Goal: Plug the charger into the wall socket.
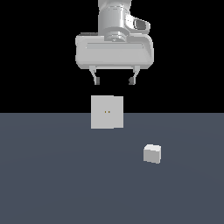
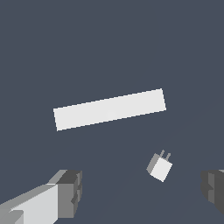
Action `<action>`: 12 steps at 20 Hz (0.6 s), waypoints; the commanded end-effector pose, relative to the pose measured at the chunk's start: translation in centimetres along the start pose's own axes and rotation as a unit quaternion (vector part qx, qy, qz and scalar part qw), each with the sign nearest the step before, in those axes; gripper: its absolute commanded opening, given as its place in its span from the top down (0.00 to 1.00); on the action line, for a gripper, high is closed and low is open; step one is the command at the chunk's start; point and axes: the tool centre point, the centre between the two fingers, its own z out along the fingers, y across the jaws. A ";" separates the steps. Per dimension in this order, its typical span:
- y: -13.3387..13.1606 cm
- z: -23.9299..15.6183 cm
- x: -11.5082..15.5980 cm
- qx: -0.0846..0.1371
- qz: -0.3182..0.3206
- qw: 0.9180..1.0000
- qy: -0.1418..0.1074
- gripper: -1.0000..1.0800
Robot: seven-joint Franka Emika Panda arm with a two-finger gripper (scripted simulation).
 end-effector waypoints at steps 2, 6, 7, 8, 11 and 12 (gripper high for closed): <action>0.0 0.0 0.0 0.000 0.000 1.000 0.000 0.04; 0.2 0.2 -0.1 -0.001 0.005 1.000 0.003 0.04; 0.2 0.3 -0.2 -0.001 0.007 1.000 0.005 0.04; 0.3 0.4 -0.3 -0.002 0.009 1.000 0.007 0.04; 0.7 0.8 -0.5 -0.004 0.019 1.000 0.014 0.04; 0.8 1.0 -0.7 -0.005 0.023 1.000 0.017 0.04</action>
